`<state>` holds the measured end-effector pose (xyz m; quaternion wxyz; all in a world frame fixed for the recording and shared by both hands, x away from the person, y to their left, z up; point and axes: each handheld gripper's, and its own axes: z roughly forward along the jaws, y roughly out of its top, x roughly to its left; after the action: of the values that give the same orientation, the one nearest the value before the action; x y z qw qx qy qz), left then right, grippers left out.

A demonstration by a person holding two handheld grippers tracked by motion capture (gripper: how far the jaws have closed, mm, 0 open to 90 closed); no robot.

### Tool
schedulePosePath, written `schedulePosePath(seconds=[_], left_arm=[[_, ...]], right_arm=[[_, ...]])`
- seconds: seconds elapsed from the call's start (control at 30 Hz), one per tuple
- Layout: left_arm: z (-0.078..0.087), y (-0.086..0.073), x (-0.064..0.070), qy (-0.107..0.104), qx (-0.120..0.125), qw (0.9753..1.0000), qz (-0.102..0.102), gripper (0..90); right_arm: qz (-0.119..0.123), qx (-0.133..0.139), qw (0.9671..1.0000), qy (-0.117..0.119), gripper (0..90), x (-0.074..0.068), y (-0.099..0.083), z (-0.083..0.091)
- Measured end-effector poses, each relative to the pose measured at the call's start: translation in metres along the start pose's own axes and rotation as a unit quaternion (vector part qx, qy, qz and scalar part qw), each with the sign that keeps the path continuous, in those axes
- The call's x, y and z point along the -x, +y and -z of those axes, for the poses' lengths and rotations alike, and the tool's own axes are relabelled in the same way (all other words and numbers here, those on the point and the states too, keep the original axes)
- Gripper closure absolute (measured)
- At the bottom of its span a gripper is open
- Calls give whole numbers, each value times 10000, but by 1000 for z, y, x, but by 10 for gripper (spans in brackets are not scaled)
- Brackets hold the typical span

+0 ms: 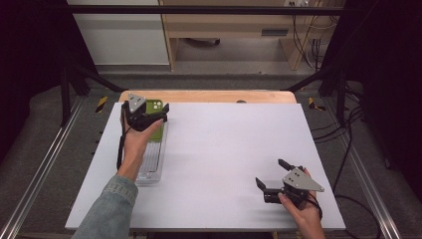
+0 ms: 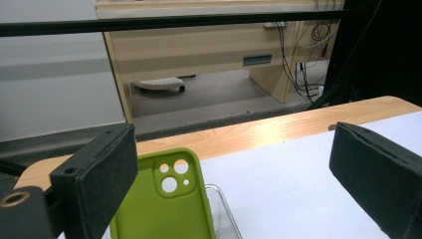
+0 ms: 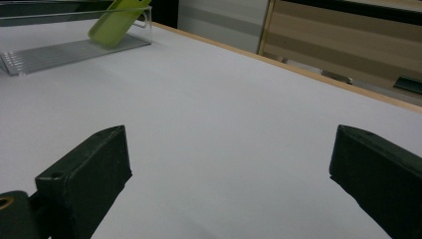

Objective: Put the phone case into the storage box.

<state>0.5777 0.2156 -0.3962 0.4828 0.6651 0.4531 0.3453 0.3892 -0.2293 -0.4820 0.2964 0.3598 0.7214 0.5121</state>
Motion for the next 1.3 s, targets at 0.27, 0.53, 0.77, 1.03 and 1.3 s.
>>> schedulePosePath(seconds=[0.27, 0.53, 0.77, 1.03, 1.3], left_arm=[[4, 2, 8, -146, 26, 9999, -89, 36], [13, 2, 16, -304, 82, 9994, -113, 23], [22, 5, 23, -491, 135, 9987, -102, 20], [35, 6, 28, -621, 188, 9978, -109, 20], [46, 6, 34, -715, 210, 9970, -213, 20]], right_arm=[[-13, 1, 10000, 0, 28, 0, 0, 0], [-31, 8, 10000, -22, 28, 1, 0, 1], [-51, 8, 10000, -26, 28, 1, -1, 1], [-75, 12, 10000, -10, 28, 2, -1, 1], [-113, 13, 9999, -7, 28, 2, -1, 1]])
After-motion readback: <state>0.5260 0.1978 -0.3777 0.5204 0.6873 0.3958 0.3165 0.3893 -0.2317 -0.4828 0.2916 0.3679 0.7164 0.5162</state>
